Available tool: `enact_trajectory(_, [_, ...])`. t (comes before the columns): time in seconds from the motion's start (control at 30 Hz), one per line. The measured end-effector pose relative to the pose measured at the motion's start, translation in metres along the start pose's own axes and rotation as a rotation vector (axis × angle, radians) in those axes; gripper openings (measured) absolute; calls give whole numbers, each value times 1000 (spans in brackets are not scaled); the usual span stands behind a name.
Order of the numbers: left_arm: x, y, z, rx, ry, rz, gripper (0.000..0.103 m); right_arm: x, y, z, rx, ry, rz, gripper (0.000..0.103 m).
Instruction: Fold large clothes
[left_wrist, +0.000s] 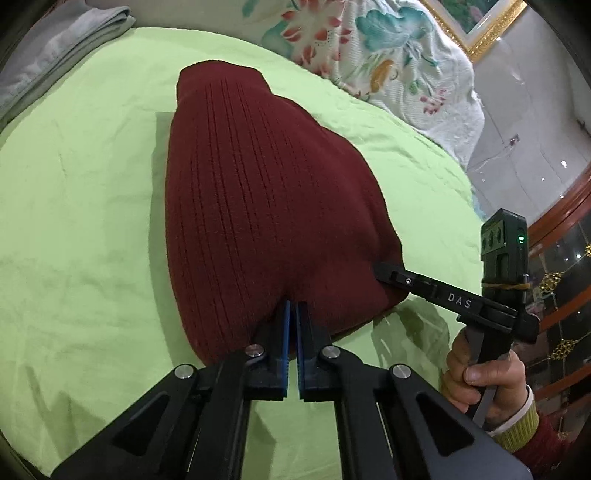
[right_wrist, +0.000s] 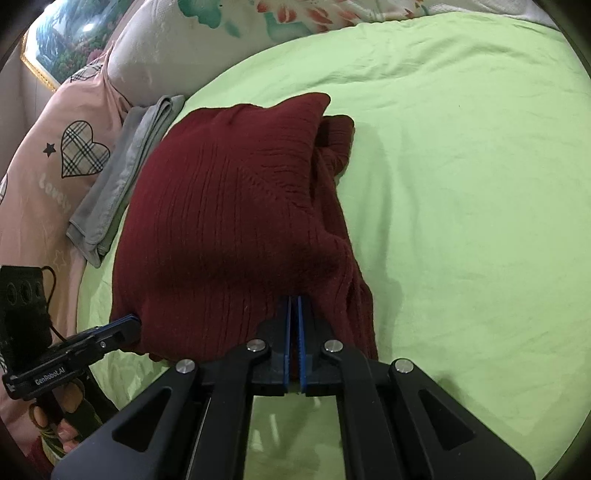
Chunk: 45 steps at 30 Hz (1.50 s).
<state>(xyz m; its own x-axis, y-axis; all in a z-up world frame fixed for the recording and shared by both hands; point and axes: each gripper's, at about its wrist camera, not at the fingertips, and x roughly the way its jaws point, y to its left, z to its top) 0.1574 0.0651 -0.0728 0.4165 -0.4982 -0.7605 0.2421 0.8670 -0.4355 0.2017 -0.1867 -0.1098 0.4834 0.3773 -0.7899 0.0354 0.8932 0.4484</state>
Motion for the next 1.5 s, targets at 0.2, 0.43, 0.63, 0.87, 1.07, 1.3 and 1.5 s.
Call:
enact_trajectory(0.2, [-23,-19,-6,17,-16,115,6,-3,7,-2,-16,4,-18,3])
enact_trajectory(0.43, [-50,-30,-5,29,-52,200,45,1,10,-3,-21,16,-36,3])
enact_trajectory(0.63, [-75,-36,-7,70,-123,332,59,-11,19,-4,-16,-8,-36,6])
enact_trajectory(0.87, [-83,-34,-8,83,-143,411,74,-53,47,-17,-100,-103,-24,49])
enact_trajectory(1.07, [-86,-35,-19,91,-155,448,80,-74,51,-35,-104,-135,-25,53])
enact_trajectory(1.3, [-79,-32,-27,122,-147,491,80,-75,47,-47,-98,-123,-41,54])
enact_trajectory(1.5, [-78,-33,-21,133,-147,512,81,-78,50,-30,-109,-135,-45,55])
